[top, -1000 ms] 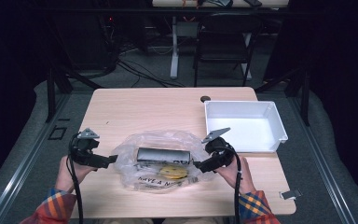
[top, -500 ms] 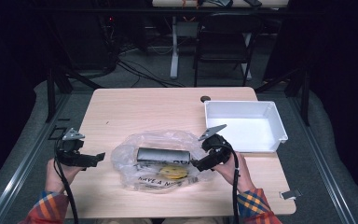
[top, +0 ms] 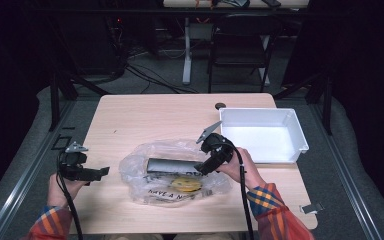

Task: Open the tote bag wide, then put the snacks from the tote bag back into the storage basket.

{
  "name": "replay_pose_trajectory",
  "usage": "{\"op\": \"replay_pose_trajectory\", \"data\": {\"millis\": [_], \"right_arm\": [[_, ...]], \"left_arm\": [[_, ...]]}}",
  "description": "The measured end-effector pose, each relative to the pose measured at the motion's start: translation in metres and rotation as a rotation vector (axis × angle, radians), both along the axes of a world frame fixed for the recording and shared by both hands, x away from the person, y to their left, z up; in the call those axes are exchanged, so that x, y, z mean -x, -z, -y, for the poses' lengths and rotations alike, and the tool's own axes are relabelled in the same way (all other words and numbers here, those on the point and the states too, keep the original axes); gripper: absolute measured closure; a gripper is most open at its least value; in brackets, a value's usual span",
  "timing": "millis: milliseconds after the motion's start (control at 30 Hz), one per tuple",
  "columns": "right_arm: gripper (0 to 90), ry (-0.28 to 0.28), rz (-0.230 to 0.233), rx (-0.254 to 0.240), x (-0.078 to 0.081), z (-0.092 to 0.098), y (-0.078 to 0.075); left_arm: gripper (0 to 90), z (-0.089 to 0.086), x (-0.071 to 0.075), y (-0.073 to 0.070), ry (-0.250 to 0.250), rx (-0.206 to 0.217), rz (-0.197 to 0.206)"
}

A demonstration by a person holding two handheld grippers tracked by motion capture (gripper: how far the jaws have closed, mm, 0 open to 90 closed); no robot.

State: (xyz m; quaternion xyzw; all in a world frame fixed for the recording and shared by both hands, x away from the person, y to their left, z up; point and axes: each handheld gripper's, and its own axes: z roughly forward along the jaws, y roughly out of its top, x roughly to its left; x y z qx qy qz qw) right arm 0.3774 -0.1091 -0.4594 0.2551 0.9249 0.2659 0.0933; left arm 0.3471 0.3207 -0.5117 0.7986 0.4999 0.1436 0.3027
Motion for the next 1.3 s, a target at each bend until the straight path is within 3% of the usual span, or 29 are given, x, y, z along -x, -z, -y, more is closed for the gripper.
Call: {"op": "replay_pose_trajectory", "data": {"millis": [233, 567, 800, 967, 1300], "right_arm": [[23.1, -0.059, -0.02, 0.053, -0.012, -0.014, 0.008], [41.0, -0.182, -0.028, 0.122, -0.023, -0.036, 0.016], [51.4, -0.284, -0.045, 0.226, -0.029, -0.05, 0.024], [48.4, -0.328, -0.065, 0.295, -0.033, -0.059, 0.034], [38.9, -0.395, -0.104, 0.328, -0.036, -0.068, 0.037]], "left_arm": [[0.1, -0.001, -0.002, 0.001, 0.003, 0.006, -0.017], [0.1, 0.0, -0.005, 0.006, 0.013, 0.008, -0.04], [0.1, 0.002, -0.005, 0.008, 0.021, 0.009, -0.051], [0.1, 0.004, -0.006, 0.009, 0.032, 0.004, -0.055], [0.1, 0.006, -0.006, 0.011, 0.037, 0.006, -0.062]]}}
